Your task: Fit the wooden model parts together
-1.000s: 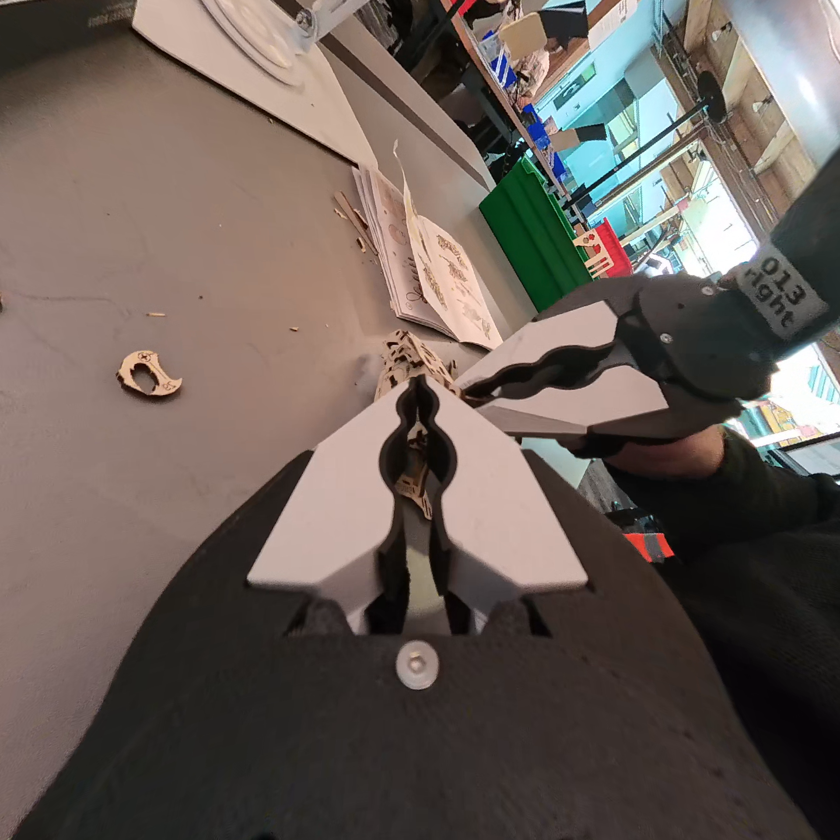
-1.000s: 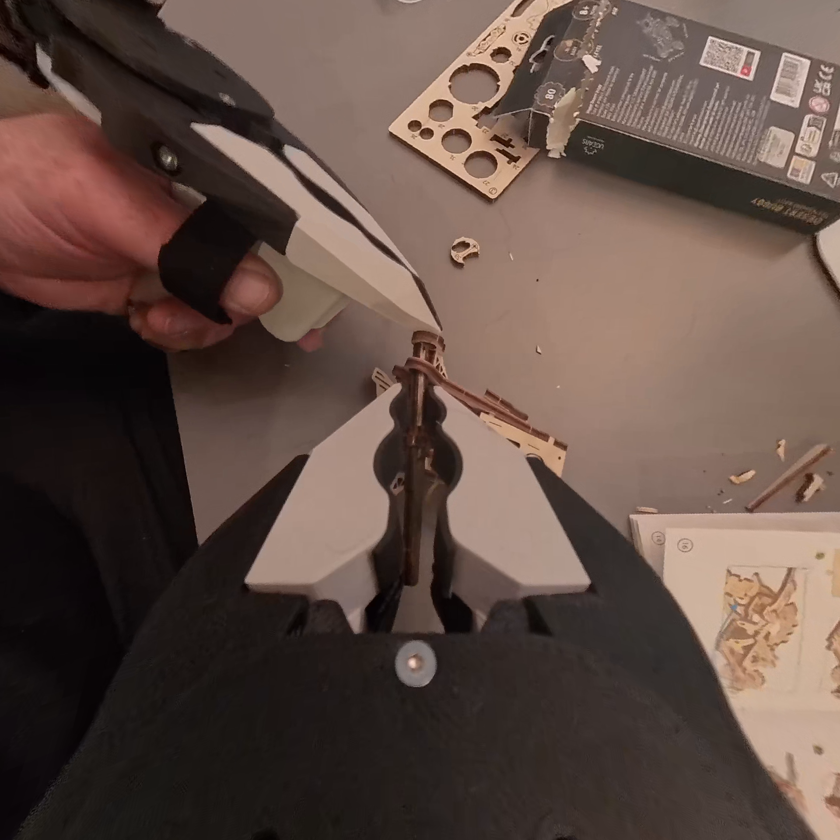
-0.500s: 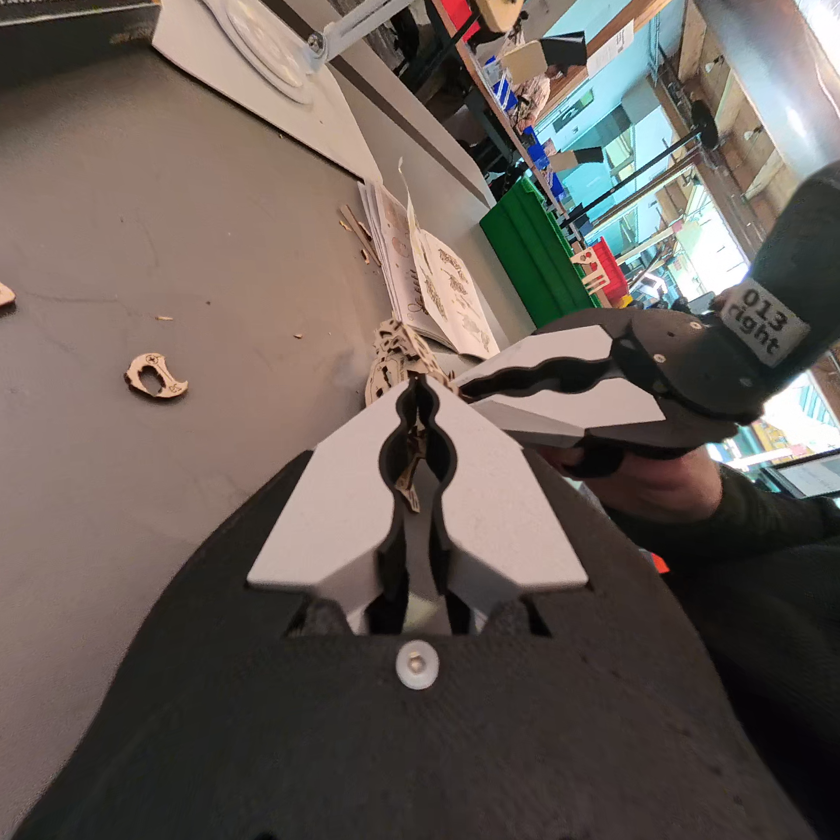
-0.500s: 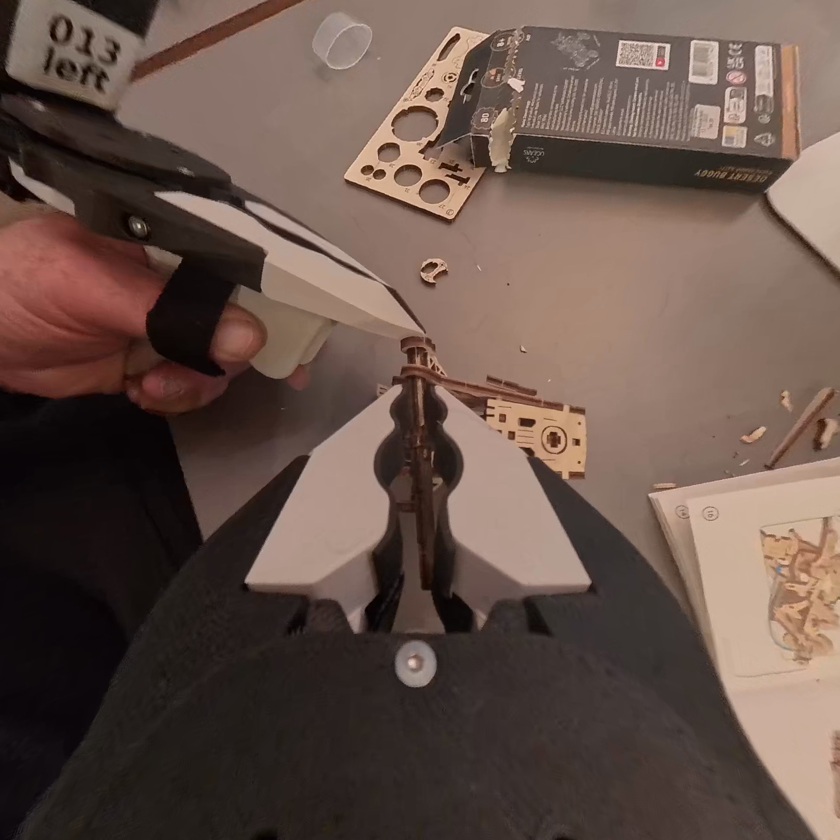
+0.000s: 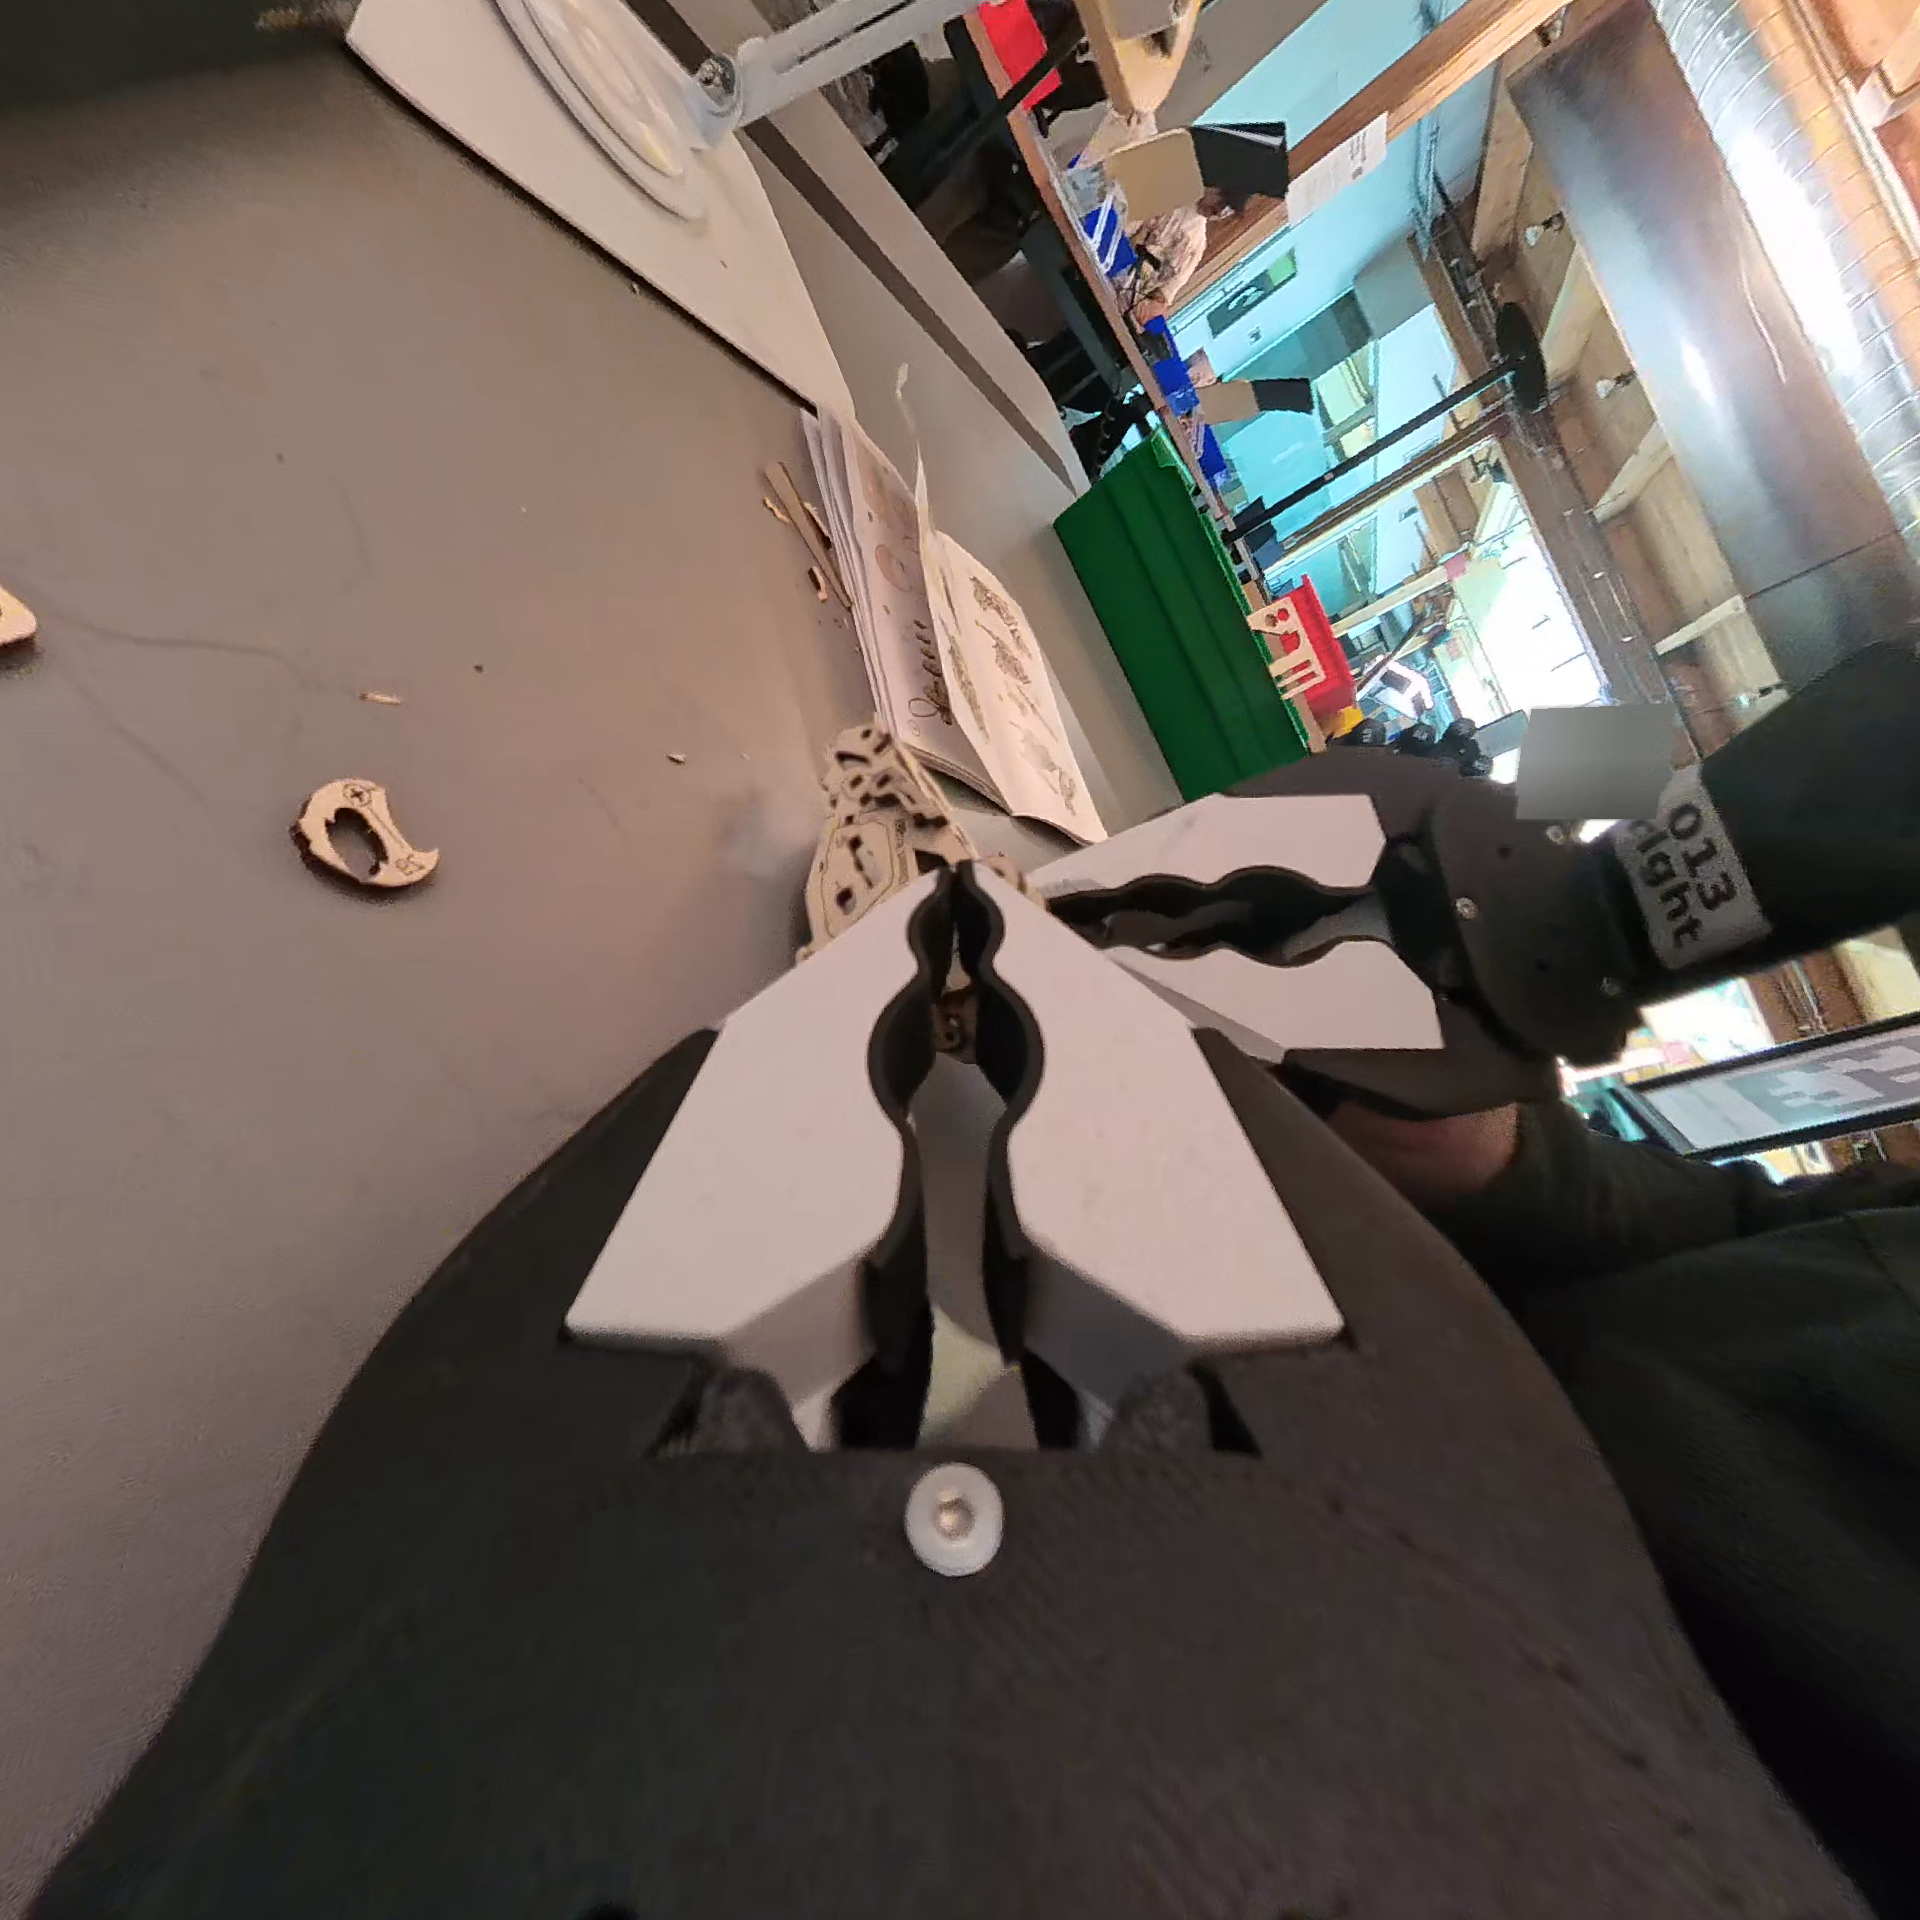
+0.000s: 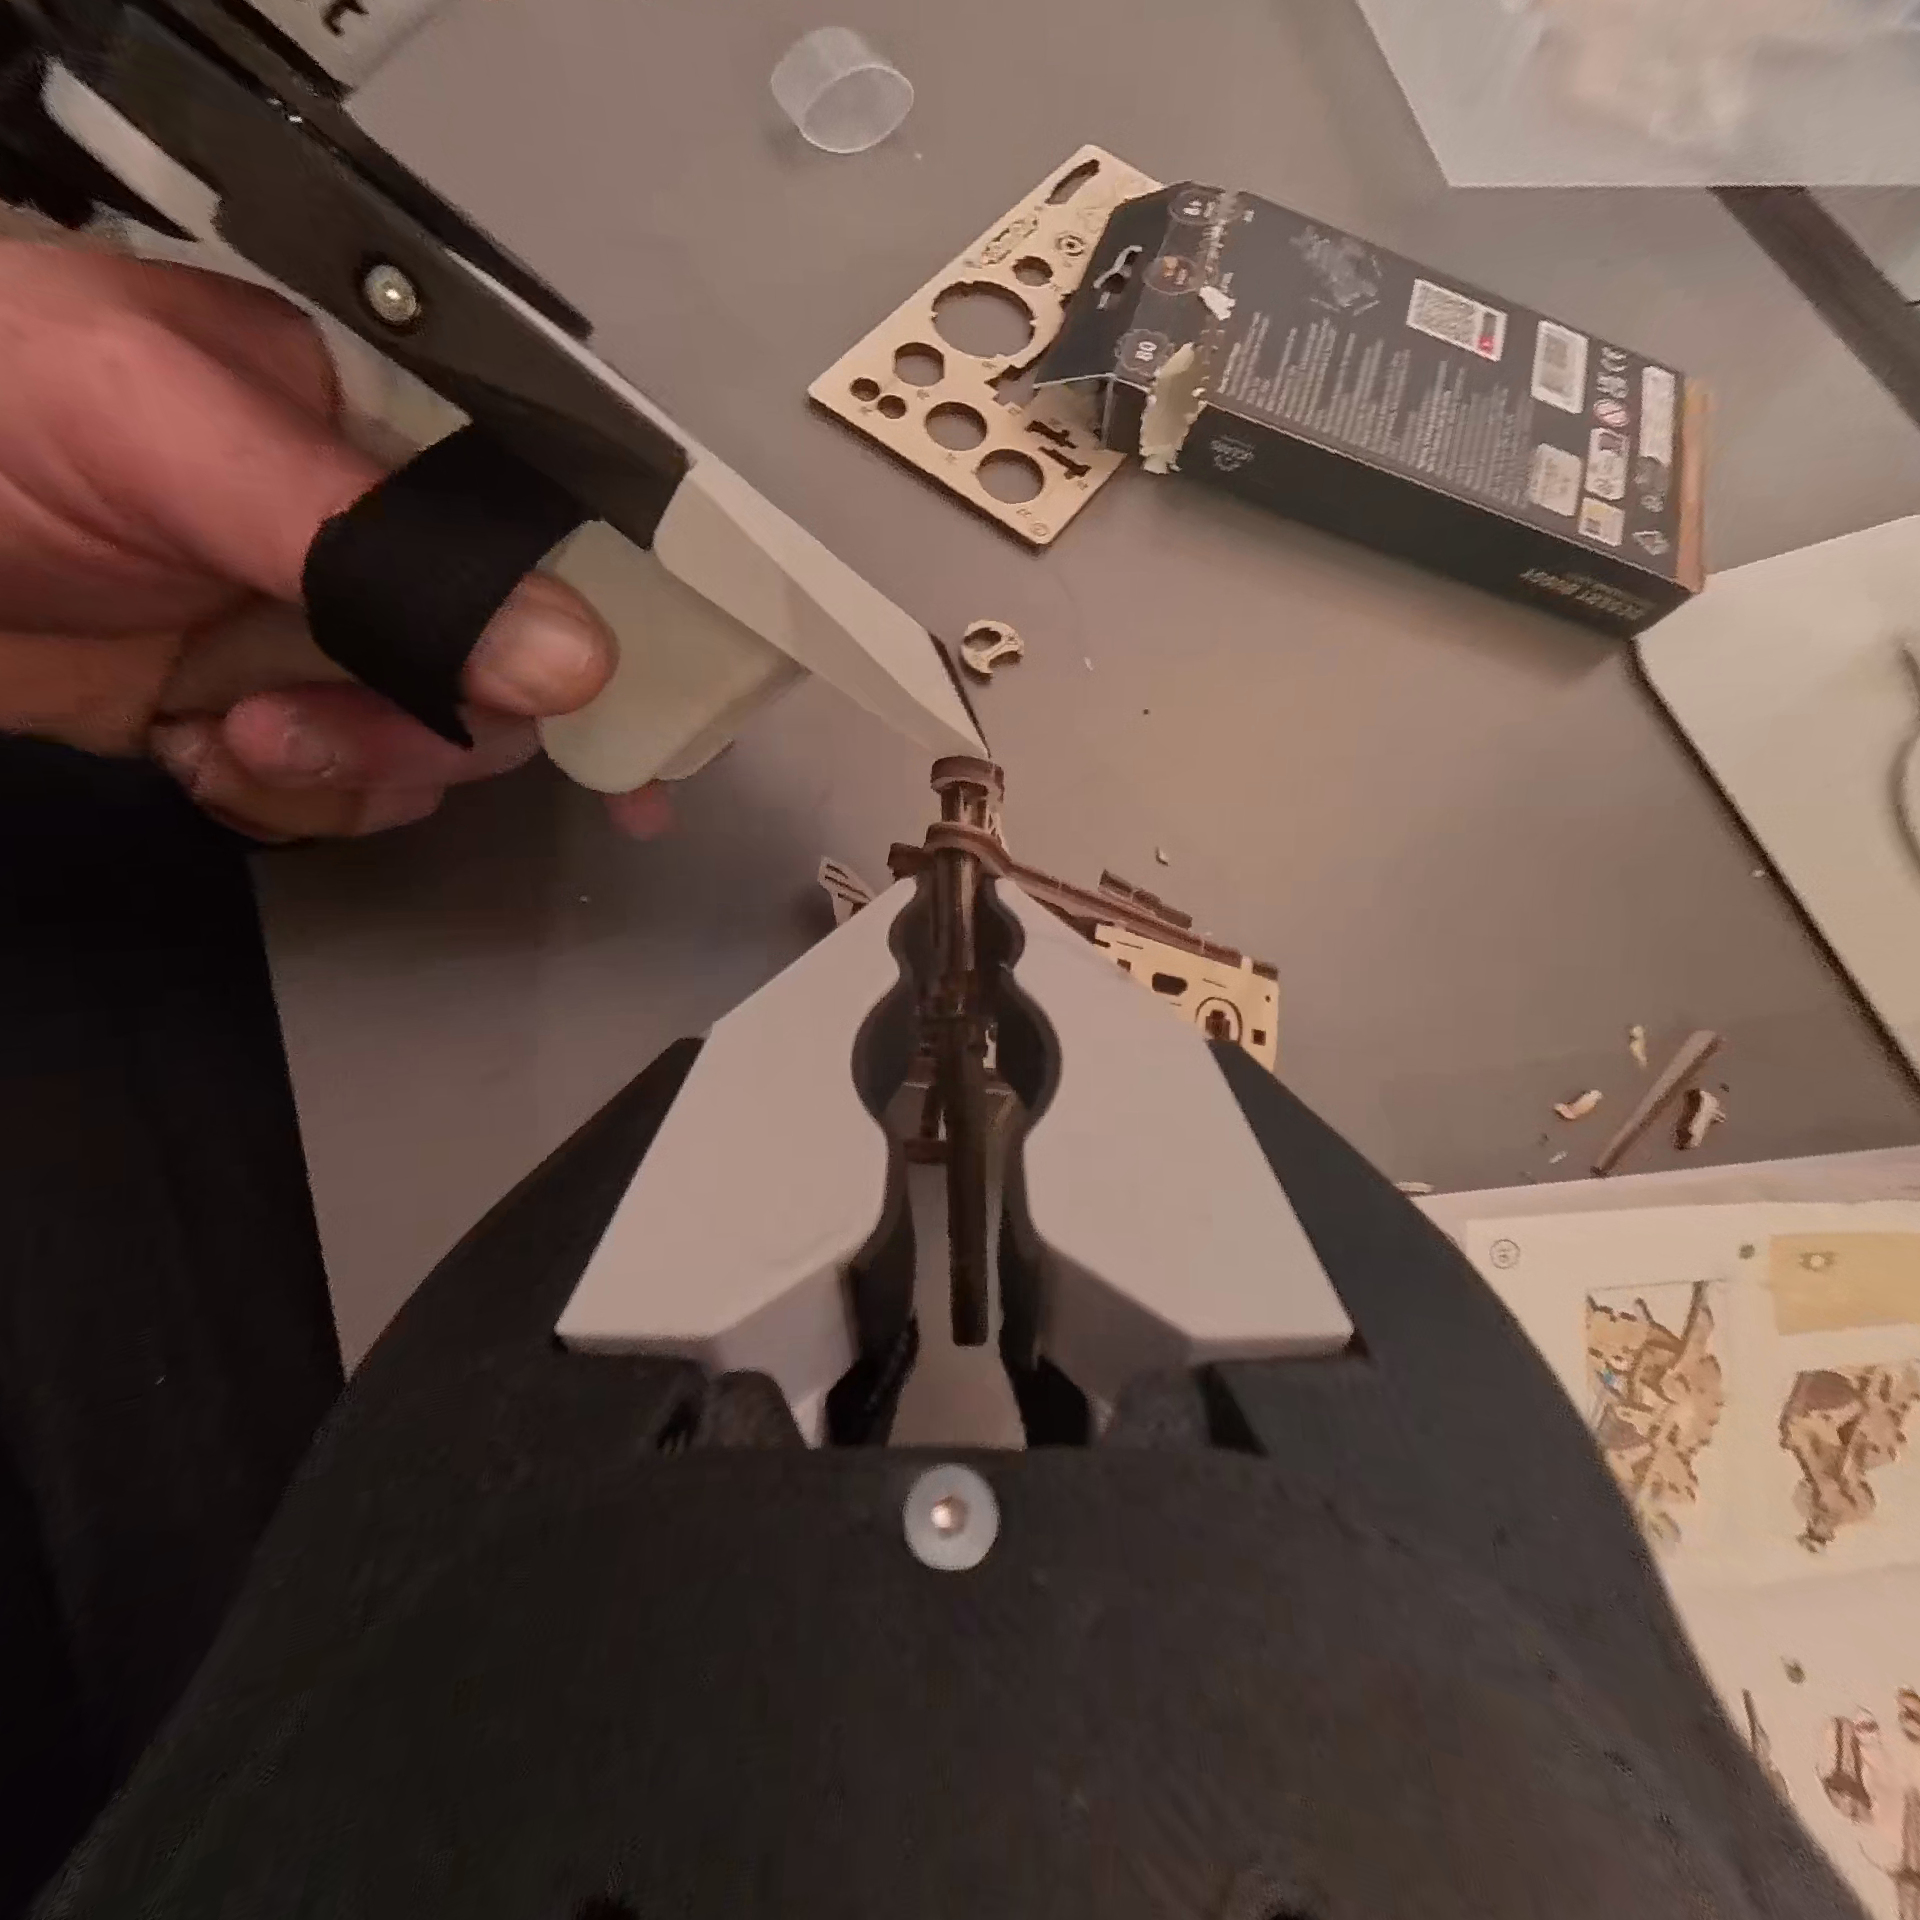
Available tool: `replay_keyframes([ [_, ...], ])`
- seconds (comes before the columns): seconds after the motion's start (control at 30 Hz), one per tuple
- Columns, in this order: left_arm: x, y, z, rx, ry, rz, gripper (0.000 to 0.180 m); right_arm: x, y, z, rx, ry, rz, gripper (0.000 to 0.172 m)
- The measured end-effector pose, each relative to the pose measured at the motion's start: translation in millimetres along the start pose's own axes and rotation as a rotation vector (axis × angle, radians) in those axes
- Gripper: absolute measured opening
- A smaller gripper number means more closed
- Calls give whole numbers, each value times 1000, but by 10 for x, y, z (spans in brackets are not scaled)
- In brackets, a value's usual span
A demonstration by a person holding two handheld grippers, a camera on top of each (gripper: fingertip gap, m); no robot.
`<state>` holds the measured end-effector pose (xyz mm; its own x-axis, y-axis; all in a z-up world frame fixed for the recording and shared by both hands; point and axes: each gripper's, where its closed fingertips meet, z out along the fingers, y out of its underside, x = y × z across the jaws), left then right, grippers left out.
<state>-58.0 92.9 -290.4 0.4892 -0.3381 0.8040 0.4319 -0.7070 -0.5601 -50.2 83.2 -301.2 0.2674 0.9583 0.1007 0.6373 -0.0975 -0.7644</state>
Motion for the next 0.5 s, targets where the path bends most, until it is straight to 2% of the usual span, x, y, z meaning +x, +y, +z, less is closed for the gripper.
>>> replay_keyframes([
  [0.2, 33, 11, 6, 6, 42, -42, 0, -5, -4, -20, 67, -71, 52, 3],
  [0.37, 34, 11, -12, 2, 64, -85, 0, 6, -28, -15, 109, -55, -18, 2],
  [0.5, 3, -3, -11, 16, 49, -102, 0, 13, -50, 8, 111, -71, 123, 2],
])
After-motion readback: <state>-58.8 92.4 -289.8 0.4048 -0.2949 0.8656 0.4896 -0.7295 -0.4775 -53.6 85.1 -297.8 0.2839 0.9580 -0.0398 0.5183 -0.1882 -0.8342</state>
